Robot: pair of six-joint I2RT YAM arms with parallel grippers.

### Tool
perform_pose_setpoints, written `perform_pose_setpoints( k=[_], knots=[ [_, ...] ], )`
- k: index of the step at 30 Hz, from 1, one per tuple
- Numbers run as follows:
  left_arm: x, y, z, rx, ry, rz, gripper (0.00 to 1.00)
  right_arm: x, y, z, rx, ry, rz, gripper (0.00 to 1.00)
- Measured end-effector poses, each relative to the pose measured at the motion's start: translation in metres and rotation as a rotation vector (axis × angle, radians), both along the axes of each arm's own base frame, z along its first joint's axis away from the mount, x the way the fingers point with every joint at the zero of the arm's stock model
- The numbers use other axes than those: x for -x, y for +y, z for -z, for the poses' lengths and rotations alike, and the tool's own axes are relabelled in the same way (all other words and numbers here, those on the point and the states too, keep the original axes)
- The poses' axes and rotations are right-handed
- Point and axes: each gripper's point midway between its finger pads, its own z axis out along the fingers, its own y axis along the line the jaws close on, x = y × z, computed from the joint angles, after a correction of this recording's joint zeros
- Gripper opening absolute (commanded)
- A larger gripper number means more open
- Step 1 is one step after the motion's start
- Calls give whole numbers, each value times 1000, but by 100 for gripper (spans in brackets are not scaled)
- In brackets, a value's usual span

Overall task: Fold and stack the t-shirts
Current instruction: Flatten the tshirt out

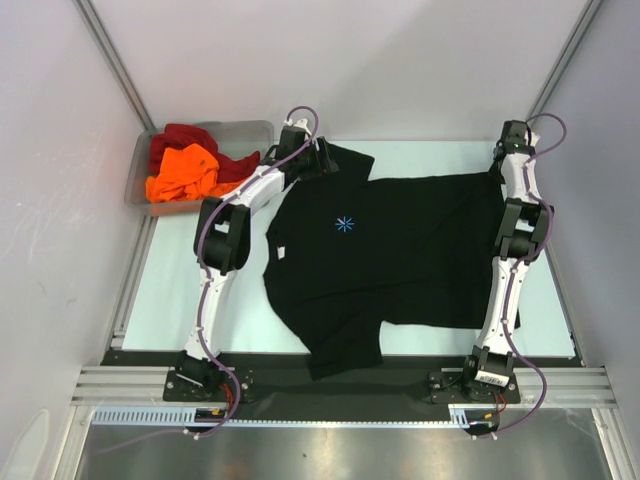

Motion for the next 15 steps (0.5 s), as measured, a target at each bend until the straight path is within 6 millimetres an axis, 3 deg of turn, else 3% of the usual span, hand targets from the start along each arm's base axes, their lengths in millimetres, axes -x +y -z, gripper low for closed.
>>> perform_pose_setpoints(
  k=[6,15],
  knots=[
    [0,0,0,1,1,2,71,3,-24,-10,93,8,28,0],
    [-7,3,-15,-15,-38,10,72,-1,-29,-15,122,-6,27,0]
  ],
)
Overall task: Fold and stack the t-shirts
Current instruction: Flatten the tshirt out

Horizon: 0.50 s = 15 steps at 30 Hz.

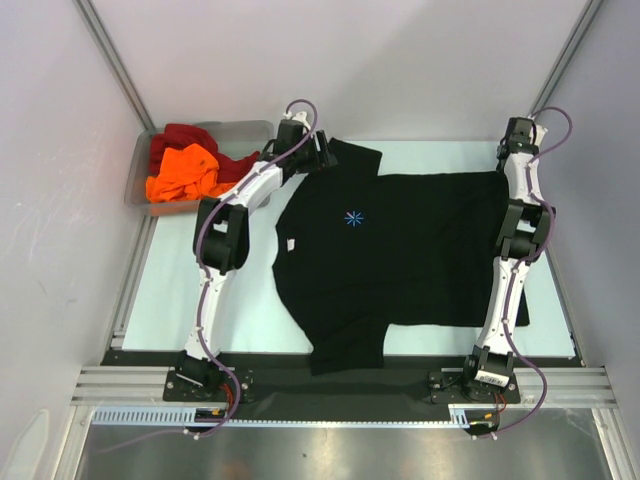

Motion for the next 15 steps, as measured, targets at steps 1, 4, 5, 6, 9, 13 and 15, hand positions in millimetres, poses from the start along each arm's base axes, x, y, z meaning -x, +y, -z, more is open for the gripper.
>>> perform_pose_setpoints(
  k=[1,4,5,6,9,13,15],
  knots=[
    [-1,1,-3,-5,-9,2,73,-2,-1,-1,3,-10,1,0],
    [-6,4,-13,-25,-37,15,73,-11,-4,-5,17,-43,6,0],
    [-8,5,-18,-29,-50,16,73,-13,-5,-5,19,-51,6,0],
    [-10,6,-23,-31,-63,17,74,-14,-5,-4,18,-56,9,0],
    [-10,7,-30,-35,-73,19,75,-15,-4,-3,7,-64,15,20],
    [4,8,-36,-45,-47,25,74,-13,5,-5,-2,-51,15,62],
    [23,10,-37,-72,-15,30,73,-3,14,-10,-2,-13,15,74]
  ],
)
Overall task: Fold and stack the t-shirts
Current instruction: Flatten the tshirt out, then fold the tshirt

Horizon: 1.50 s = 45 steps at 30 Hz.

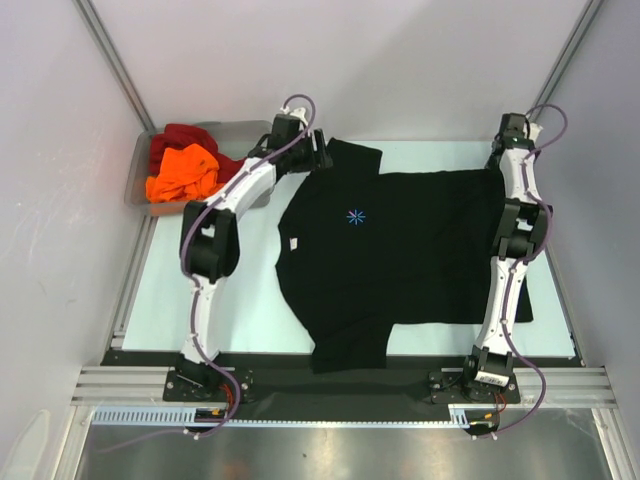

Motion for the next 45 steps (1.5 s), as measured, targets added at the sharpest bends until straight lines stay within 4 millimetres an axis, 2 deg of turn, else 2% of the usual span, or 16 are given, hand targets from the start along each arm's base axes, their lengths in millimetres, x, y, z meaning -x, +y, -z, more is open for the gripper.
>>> perform_pose_setpoints(
  k=[3,6,10,13,17,19,21,23,24,26,29,32,35,45],
  knots=[
    [40,-2,-9,-57,37,13,70,18,25,-20,-7,58,-11,78],
    [106,-5,-22,-107,72,52,67,43,56,-54,-45,84,-20,79],
    [200,5,-36,-125,99,99,63,98,91,-96,-102,119,-37,79],
    [255,24,-39,-112,128,91,60,141,114,-119,-161,112,-67,78],
    [329,35,-16,-97,209,90,61,206,161,-127,-293,115,-160,78],
    [361,35,2,-89,263,107,61,233,189,-128,-348,116,-229,78],
    [391,41,29,-87,347,111,61,257,219,-126,-396,124,-302,78],
    [408,54,57,-100,433,68,60,283,249,-121,-439,139,-382,77],
    [415,59,68,-109,467,48,55,298,263,-117,-464,151,-421,77],
    [426,67,84,-118,526,11,53,330,280,-108,-519,175,-464,77],
    [432,68,91,-93,572,-25,52,363,281,-96,-559,198,-455,77],
    [437,62,96,-23,600,-40,53,385,278,-91,-574,197,-442,77],
    [443,58,104,20,640,-56,57,396,277,-93,-580,189,-443,77],
    [453,38,116,125,745,-77,55,408,267,-93,-583,177,-399,77]
  ],
)
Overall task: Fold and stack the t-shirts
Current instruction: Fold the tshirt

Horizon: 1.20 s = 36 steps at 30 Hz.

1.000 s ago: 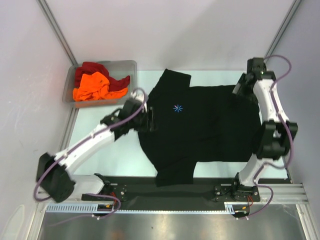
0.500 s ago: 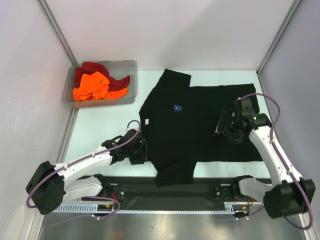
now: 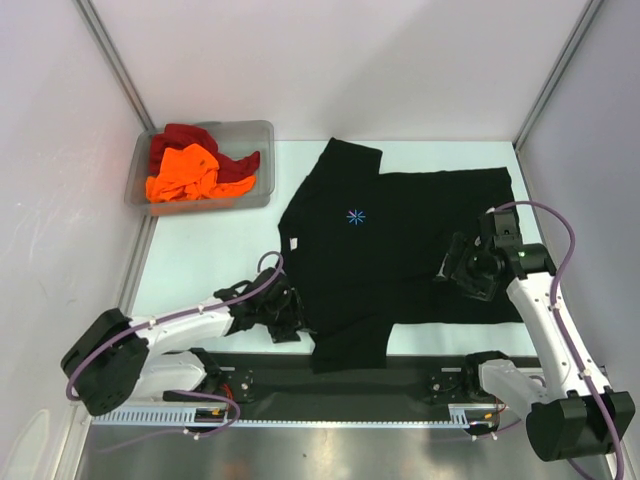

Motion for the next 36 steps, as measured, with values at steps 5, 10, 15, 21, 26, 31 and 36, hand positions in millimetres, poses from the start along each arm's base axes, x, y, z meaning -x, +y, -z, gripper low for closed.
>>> perform_pose_setpoints(
  k=[5,10,15,21,26,31,36],
  knots=[
    [4,-13,3,38,55,-19,49,-1,-5,1,-16,10,31,77],
    [3,-19,7,52,88,-41,33,-2,-12,3,-16,16,64,77],
    [1,-17,10,35,86,-59,0,7,-30,25,-23,83,159,75],
    [-6,-6,8,-31,41,-36,0,15,-64,46,-27,178,371,61],
    [-20,-18,-14,-15,-30,32,0,19,-99,68,-44,244,606,49],
    [-24,-25,-25,5,-72,100,0,36,-124,94,-36,303,795,52],
    [-19,-30,-19,6,-42,160,0,33,-147,94,51,263,890,58]
  ],
)
